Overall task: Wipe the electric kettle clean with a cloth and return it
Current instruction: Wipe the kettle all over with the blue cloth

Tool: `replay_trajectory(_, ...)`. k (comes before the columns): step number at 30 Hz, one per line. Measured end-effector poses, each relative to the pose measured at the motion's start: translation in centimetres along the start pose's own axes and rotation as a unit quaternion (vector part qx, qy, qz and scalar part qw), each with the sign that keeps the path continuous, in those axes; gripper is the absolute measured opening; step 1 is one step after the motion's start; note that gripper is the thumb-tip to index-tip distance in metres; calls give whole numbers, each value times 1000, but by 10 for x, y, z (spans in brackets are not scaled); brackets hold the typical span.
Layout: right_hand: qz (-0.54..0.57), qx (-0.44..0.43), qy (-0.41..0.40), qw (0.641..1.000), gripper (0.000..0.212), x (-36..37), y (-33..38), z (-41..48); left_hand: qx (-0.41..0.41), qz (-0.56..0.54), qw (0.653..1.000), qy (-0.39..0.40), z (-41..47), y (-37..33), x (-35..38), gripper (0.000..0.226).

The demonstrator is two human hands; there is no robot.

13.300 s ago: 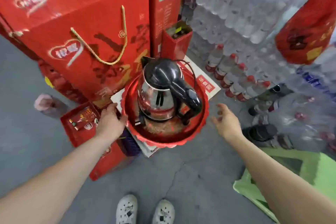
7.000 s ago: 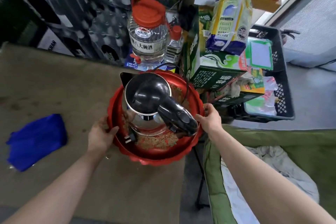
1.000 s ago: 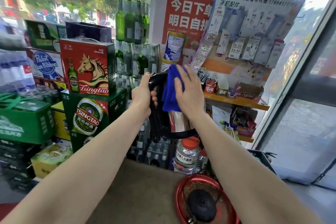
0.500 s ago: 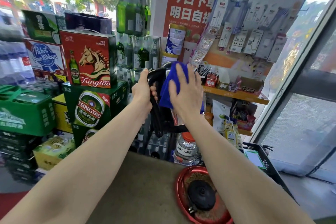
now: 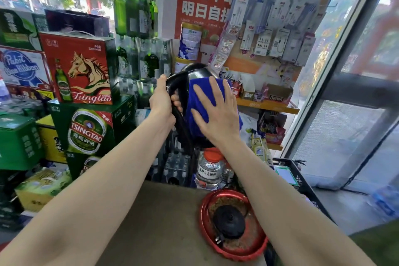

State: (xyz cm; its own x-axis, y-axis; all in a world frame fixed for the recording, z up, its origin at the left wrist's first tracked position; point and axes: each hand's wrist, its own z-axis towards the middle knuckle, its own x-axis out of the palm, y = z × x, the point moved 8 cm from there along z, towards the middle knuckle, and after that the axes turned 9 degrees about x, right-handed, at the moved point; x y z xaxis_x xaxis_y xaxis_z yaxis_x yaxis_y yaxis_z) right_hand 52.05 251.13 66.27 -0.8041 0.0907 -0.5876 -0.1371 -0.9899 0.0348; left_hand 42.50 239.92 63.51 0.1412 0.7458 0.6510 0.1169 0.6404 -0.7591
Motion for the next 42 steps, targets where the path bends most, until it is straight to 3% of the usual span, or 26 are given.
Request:
replay_trajectory(1,30,12,0,999,57,-2,-11,4,0,6,1000,1,0,2,0,47)
replay_trajectory(5,165,221,27,961,54,-9,-46,24,7,31,999,4,-3,8,3,46)
replay_trajectory(6,124,203,19,971,56,-12,-37,25,6,28,1000,5,-4,8,5,46)
replay_trajectory(8,10,61,7,998,58,-10,-10,15,-1,9,1000,7,-4,7,8,49)
replay_trajectory(10,-43,-70,-2,997,56,-2,1,-2,-8,2,1000,6,-2,6,7,49)
replay_trajectory(11,-41,-96,-3,995,54,0,-1,-6,-9,5,1000,7,-2,6,6,49)
replay_trajectory(13,6,-66,-3,998,51,-5,-11,4,-7,11,1000,14,0,6,4,47)
replay_trajectory(17,68,103,24,992,51,-12,-17,45,-12,33,999,28,-1,6,5,44)
replay_trajectory(23,-47,-96,9,994,53,6,12,-13,2,-51,999,-9,1,-9,-5,46)
replay_trajectory(26,-7,-93,8,996,53,8,-2,-20,-5,-64,998,-15,1,-8,-15,47)
replay_trajectory(29,104,42,29,993,53,-1,-21,7,-15,-82,996,-4,-1,-2,-20,48)
replay_trajectory(31,186,178,61,964,51,2,-41,27,-20,-90,996,-3,-3,0,-21,48)
replay_trajectory(33,175,248,72,950,52,2,-44,34,-28,-92,995,-11,-6,4,-19,51)
replay_trajectory(36,26,147,68,986,56,4,-7,21,-32,-90,995,-17,-9,10,-13,51)
replay_trajectory(39,6,29,74,997,57,13,5,7,-36,-61,997,-9,-10,14,-14,49)
replay_trajectory(41,86,69,90,990,54,13,-17,18,-37,-42,998,1,-9,15,-19,50)
replay_trajectory(42,141,138,108,974,51,12,-34,26,-36,-32,999,8,-10,16,-20,51)
